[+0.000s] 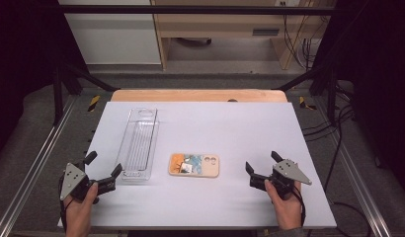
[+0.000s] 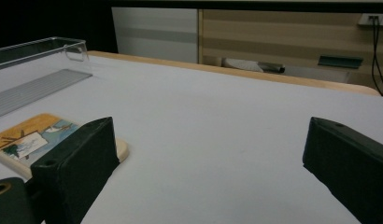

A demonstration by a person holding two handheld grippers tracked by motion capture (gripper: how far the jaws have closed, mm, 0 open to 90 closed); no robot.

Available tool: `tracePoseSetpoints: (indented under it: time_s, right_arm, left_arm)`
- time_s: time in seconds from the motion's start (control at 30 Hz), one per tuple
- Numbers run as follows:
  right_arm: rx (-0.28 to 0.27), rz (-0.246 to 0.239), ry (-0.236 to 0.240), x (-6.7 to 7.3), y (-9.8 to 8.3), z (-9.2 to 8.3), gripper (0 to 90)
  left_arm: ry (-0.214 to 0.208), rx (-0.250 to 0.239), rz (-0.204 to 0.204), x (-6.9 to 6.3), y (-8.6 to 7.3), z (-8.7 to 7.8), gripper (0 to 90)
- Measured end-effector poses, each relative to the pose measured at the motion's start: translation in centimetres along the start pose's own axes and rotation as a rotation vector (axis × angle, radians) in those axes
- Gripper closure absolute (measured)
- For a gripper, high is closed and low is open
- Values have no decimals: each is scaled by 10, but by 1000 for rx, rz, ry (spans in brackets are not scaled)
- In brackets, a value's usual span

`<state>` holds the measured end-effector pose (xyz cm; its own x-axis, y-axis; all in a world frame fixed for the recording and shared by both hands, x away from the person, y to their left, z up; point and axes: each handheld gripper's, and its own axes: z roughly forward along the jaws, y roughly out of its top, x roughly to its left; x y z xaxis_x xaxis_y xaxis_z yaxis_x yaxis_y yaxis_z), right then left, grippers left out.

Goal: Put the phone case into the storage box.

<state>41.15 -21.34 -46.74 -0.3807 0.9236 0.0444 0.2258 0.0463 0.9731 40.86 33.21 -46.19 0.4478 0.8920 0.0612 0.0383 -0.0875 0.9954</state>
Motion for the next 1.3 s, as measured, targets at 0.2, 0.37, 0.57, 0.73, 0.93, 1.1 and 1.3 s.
tracePoseSetpoints:
  time_s: [0.2,0.37,0.57,0.73,0.93,1.1,1.3]
  right_arm:
    - [26,14,24,11,3,1,38]
    - [42,-2,43,22,4,1,35]
    - [75,-22,83,36,3,7,35]
    - [111,-47,114,48,2,14,34]
    - [143,-68,146,60,3,22,32]
    - [186,-96,181,74,8,31,41]
    - [233,-133,225,90,10,41,50]
  left_arm:
    - [4,1,-4,1,0,-1,9]
    - [5,1,-6,1,0,-1,10]
    - [5,2,-7,1,0,-1,10]
    - [5,2,-8,2,-1,-1,10]
    - [5,4,-14,2,-1,-1,10]
    - [6,4,-13,2,-1,-1,10]
    - [7,6,-12,2,-1,-1,10]
